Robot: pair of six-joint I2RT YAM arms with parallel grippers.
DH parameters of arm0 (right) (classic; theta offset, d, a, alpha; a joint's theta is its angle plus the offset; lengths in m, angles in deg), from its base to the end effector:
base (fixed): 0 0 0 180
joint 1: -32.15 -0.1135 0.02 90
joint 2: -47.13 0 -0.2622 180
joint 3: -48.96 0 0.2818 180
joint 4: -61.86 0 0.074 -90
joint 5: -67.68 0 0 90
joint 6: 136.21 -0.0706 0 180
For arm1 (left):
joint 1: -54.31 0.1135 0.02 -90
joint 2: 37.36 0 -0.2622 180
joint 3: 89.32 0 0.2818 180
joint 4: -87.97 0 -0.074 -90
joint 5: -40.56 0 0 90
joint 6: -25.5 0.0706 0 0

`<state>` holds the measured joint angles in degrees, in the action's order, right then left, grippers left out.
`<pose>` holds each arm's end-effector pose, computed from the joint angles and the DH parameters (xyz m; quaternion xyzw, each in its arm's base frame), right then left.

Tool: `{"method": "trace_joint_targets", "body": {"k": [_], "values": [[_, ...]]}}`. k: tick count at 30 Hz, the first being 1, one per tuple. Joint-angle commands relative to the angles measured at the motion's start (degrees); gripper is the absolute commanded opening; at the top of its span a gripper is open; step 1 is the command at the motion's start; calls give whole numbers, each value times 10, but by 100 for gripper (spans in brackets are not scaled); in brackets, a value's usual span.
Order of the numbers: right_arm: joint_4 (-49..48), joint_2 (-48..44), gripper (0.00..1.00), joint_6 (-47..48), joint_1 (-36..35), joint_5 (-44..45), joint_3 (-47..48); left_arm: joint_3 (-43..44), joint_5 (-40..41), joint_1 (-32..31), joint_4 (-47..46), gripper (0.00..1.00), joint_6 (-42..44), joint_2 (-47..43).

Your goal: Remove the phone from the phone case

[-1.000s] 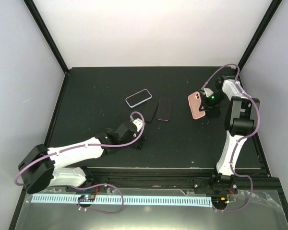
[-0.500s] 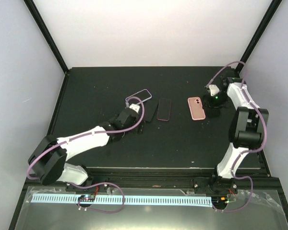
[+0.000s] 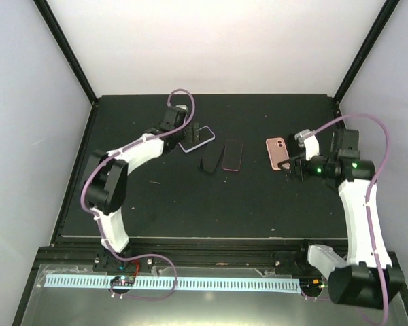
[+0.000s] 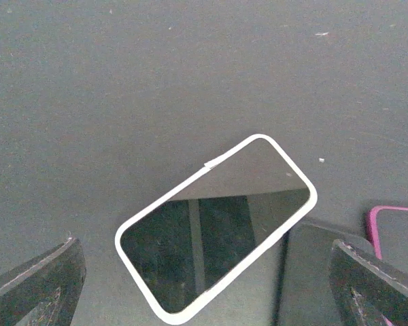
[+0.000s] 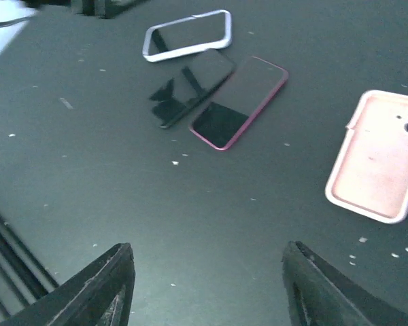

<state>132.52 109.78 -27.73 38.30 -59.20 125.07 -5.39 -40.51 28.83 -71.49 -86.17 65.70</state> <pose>0.2474 0.0160 0.3023 -0.1865 0.8952 0.2393 0.3264 0.4165 -0.1863 0.1848 -0.0031 0.9029 -0.1050 0.4167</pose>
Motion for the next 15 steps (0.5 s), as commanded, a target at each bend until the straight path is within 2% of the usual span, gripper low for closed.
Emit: {"method": "trace_joint_targets", "body": {"k": [1, 5, 10, 15], "values": [[-75, -64, 63, 25, -1, -107, -87, 98, -59, 36, 72, 99, 9, 81], [-112, -106, 71, 45, -1, -141, -144, 170, -66, 54, 111, 99, 27, 148], [-119, -99, 73, 47, -2, -160, -147, 268, -93, 68, 140, 99, 49, 232], [-95, -65, 76, 64, -1, -166, -135, 419, -128, 79, 256, 99, 77, 323]]}}
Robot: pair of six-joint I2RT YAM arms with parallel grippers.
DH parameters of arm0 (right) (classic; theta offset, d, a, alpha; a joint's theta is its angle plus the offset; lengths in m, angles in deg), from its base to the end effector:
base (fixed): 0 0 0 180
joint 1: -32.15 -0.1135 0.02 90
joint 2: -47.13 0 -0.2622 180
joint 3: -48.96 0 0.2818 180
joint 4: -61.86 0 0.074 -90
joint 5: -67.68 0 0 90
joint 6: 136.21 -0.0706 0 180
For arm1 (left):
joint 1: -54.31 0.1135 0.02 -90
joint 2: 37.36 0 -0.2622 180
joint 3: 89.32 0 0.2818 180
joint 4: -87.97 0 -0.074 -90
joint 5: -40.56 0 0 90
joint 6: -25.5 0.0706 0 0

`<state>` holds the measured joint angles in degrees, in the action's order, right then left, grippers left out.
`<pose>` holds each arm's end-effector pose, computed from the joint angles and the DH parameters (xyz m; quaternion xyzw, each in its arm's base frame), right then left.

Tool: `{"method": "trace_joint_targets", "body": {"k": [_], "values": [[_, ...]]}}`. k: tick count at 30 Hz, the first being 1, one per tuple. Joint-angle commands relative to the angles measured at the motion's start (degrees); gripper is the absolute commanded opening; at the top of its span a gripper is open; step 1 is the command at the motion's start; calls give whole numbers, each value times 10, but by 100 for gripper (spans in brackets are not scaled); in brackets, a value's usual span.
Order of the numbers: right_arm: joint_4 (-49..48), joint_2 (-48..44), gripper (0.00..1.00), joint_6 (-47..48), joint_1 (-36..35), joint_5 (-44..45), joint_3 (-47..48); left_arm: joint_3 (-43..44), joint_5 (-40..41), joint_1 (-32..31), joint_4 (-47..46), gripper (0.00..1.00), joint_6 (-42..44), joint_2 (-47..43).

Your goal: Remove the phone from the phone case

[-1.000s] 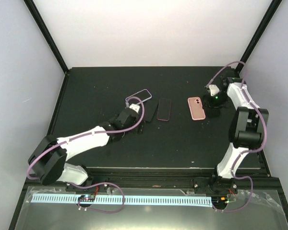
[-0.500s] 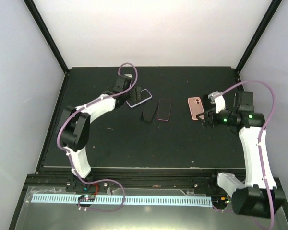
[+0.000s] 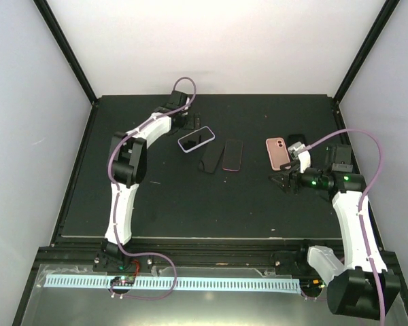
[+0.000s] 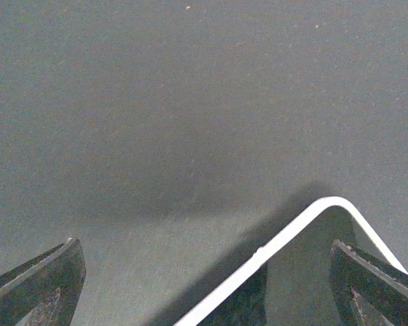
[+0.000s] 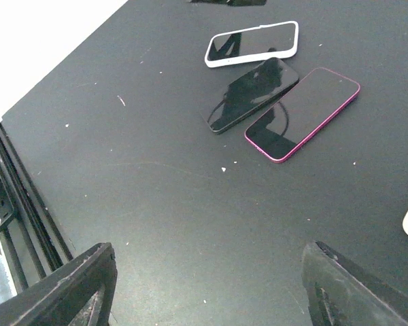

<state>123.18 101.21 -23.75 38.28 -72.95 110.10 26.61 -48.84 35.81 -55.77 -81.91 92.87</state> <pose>0.2198 0.0313 0.2641 -0.2521 0.8330 0.3259 0.3693 0.5259 -0.1752 0.1324 0.0072 0.9413 -0.0993 0.3225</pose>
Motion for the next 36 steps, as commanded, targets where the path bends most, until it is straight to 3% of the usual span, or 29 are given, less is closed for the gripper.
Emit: {"method": "trace_joint_targets", "body": {"k": [1, 11, 17, 21, 28, 32, 36], "values": [[2, 22, 76, 27, -1, -31, 16, 112, -56, 11, 115, 99, 41, 65], [7, 12, 77, 34, -1, -46, 16, 73, -138, 10, 142, 99, 129, 52], [13, 16, 78, 37, -1, -47, 18, -36, -213, -2, 95, 98, 146, -10], [15, 17, 78, 39, -1, -50, 18, -77, -187, -16, 87, 98, 156, -29], [18, 18, 78, 41, -1, -52, 20, -73, -64, -43, 125, 97, 174, -22], [19, 18, 78, 42, -2, -51, 20, -72, -20, -53, 129, 92, 175, -23], [19, 19, 78, 42, -1, -50, 20, -72, -28, -54, 140, 85, 177, -22]]}}
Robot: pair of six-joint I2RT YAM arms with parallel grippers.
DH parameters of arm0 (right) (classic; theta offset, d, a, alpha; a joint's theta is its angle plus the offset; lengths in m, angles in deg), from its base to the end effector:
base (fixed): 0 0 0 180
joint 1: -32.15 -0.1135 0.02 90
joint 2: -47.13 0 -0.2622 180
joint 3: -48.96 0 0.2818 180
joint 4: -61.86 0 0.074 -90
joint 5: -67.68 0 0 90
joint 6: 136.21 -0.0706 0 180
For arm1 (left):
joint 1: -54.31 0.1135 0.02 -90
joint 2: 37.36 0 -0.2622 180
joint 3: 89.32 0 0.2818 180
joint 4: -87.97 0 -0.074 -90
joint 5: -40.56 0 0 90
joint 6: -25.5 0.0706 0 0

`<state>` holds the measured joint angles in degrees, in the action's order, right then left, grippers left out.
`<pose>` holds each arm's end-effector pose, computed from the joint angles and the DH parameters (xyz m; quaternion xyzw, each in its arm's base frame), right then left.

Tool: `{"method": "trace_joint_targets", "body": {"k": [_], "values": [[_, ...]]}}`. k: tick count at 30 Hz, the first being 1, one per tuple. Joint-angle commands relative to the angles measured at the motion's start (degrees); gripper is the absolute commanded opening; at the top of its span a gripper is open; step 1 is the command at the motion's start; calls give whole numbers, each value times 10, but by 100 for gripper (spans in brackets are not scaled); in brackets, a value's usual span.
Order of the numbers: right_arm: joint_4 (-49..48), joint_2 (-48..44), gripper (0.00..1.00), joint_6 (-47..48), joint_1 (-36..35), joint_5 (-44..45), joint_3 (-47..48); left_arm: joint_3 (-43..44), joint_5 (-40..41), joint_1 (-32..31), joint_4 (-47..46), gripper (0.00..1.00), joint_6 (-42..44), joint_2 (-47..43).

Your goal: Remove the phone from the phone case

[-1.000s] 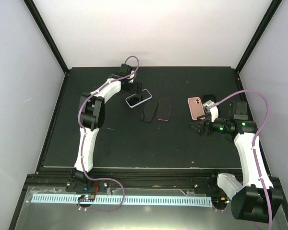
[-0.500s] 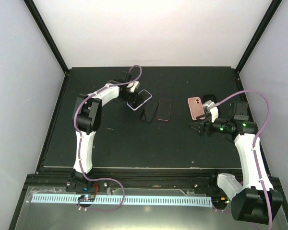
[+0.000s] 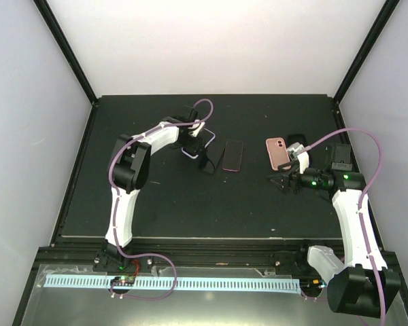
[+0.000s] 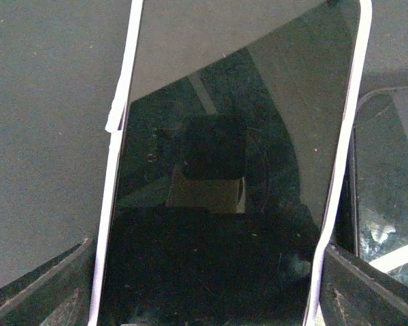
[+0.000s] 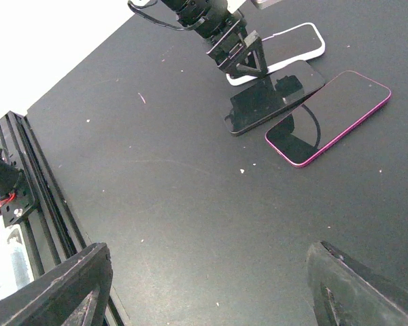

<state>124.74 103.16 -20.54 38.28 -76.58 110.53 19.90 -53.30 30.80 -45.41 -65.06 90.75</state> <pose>0.2210 0.0339 0.2611 -0.2713 0.8199 0.3523 0.3605 0.4642 -0.2071 0.0971 0.2013 0.9558 -0.0764 0.2005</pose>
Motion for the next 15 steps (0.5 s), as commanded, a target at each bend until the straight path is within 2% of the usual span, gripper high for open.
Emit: {"method": "trace_joint_targets", "body": {"k": [1, 4, 6, 11, 15], "values": [[3, 0, 78, 10, -1, -13, 15, -5, 20, -4, 41, 85, 5, 1], [3, 2, 78, 10, -1, -12, 16, -14, 42, -14, 60, 85, 0, 0], [2, 3, 78, 9, -1, -11, 16, -36, 57, -27, 78, 79, -18, -15], [2, 3, 78, 10, -2, -12, 15, -208, 81, -38, 32, 70, -123, -138], [0, 2, 78, 9, -1, -14, 15, -350, 73, -70, 23, 68, -164, -245]]}}
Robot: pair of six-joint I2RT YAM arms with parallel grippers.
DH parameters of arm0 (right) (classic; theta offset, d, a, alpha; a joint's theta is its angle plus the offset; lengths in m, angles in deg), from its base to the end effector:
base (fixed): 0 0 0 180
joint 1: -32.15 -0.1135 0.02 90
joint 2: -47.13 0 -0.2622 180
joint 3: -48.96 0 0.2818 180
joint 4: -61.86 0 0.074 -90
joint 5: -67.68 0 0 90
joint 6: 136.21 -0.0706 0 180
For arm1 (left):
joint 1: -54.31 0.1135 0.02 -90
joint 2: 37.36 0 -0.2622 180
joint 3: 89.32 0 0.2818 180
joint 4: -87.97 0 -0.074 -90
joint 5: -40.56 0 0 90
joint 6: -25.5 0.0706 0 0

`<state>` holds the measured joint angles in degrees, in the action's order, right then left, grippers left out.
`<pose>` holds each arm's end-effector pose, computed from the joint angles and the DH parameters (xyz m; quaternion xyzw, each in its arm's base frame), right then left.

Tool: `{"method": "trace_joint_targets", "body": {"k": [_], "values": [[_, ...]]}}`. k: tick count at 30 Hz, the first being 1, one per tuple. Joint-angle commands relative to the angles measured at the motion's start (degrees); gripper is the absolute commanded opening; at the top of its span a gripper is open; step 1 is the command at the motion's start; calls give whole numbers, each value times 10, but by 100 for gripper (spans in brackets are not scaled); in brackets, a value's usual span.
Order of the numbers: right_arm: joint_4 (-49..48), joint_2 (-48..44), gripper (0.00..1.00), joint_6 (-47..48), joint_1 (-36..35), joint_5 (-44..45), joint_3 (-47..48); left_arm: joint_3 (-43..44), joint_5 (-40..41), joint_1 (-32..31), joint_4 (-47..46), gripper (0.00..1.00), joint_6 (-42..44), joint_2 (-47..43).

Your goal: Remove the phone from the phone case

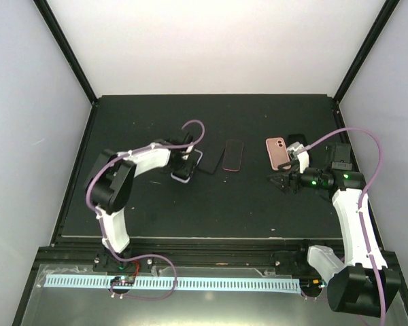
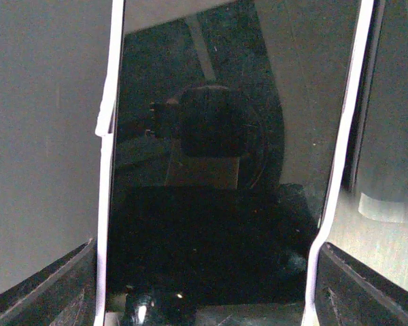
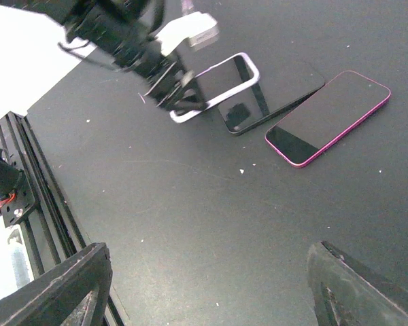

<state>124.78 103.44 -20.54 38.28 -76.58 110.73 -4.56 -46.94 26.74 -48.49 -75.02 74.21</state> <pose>0.2219 0.0338 0.2613 -0.2709 0.8203 0.3527 0.3597 0.3706 -0.1900 0.0941 0.1424 0.9748 -0.0353 0.1683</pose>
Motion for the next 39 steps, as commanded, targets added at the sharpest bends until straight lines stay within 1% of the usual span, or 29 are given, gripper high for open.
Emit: {"method": "trace_joint_targets", "body": {"k": [1, 3, 5, 6, 7, 9, 10, 12, 15, 18, 21, 29, 32, 36, 39], "values": [[1, 0, 79, 9, -1, -13, 13, -140, 7, -41, 50, 68, -75, -103], [-1, -3, 79, 8, -1, -8, 12, -203, -12, -66, 43, 67, -97, -149], [-4, -8, 79, 6, -1, -6, 12, -246, -38, -80, 38, 69, -102, -183], [-5, -10, 79, 6, -1, -6, 12, -256, -37, -85, 39, 71, -104, -191], [-6, -13, 79, 6, -1, -4, 12, -261, -31, -87, 42, 76, -101, -195], [-7, -15, 79, 5, -1, -5, 12, -250, 6, -88, 66, 87, -97, -196], [-7, -16, 79, 5, -1, -5, 11, -238, 26, -87, 78, 91, -99, -196], [-9, -17, 79, 0, -1, -5, 9, -222, 40, -88, 87, 95, -94, -199], [-10, -16, 79, 0, -2, -3, 8, -176, 39, -88, 114, 99, -76, -187], [-8, -17, 79, 3, -1, -3, 10, -128, 47, -87, 145, 99, -46, -156], [-6, -23, 79, 5, -1, -1, 9, -98, 53, -88, 168, 99, -29, -131], [-7, -38, 79, 6, -1, 4, 8, -62, 41, -85, 181, 99, -8, -91], [-7, -39, 79, 7, -1, 5, 8, -56, 20, -82, 176, 99, -4, -80], [-5, -40, 79, 9, -2, 2, 7, -42, -2, -82, 174, 92, 6, -63], [-4, -40, 79, 12, -2, 0, 7, -27, -4, -81, 173, 91, 10, -48]]}}
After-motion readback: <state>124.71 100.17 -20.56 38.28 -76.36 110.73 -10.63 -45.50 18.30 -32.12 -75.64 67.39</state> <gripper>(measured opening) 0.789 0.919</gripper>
